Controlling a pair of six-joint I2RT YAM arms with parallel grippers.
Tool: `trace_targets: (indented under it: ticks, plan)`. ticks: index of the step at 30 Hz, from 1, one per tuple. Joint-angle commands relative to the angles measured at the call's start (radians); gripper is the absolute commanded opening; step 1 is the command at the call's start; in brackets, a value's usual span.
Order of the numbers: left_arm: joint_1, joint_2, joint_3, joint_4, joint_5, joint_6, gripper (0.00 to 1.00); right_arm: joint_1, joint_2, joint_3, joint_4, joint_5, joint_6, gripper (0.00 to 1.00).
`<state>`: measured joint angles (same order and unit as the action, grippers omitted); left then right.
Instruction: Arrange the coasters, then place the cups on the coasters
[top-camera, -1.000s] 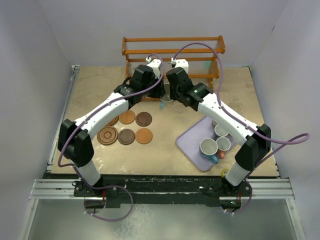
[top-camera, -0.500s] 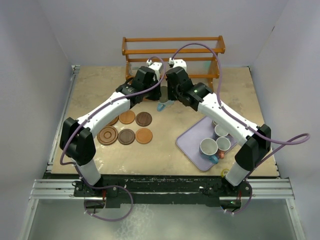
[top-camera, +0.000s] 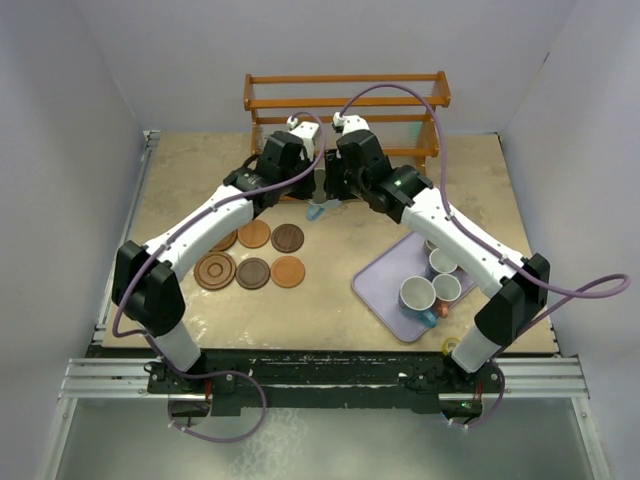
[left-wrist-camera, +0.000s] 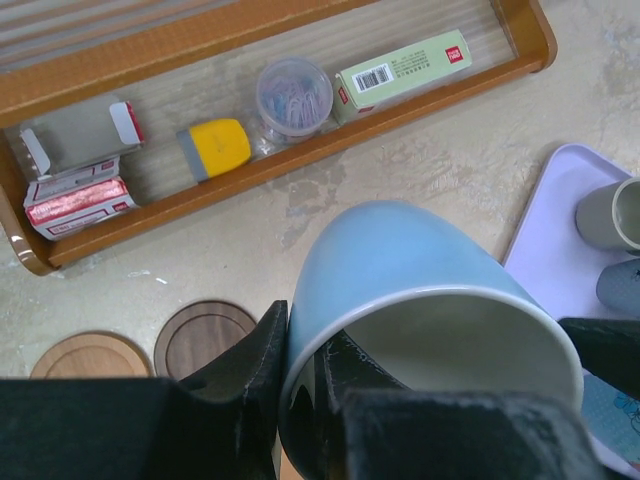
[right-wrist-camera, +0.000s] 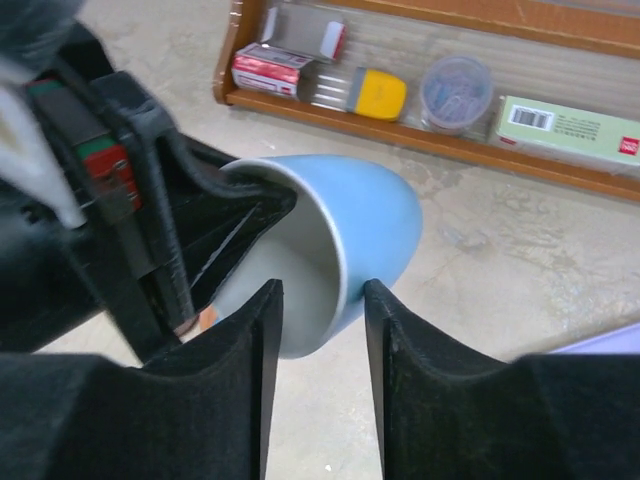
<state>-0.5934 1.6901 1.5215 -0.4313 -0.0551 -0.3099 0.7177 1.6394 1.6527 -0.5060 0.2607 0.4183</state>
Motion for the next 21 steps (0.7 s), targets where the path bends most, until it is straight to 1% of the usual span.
trace_targets:
  ticks: [1,8,12,17,21]
  plan:
    - [0.025,-0.091,-0.010,0.145,0.009,0.012,0.03,0.017,-0.069,0.035,0.064,-0.077,-0.030,0.45]
    - [0.082,-0.151,-0.067,0.164,-0.002,0.083,0.03,0.017,-0.101,-0.020,0.105,-0.101,-0.114,0.61]
    - [0.141,-0.180,-0.101,0.162,0.020,0.137,0.03,0.017,-0.122,-0.041,0.123,-0.119,-0.170,0.71]
    - [0.255,-0.210,-0.102,0.114,0.127,0.227,0.03,0.018,-0.130,-0.032,0.072,-0.182,-0.282,0.75]
    - [0.354,-0.226,-0.082,-0.007,0.190,0.358,0.03,0.010,-0.162,-0.065,0.016,-0.294,-0.424,0.75]
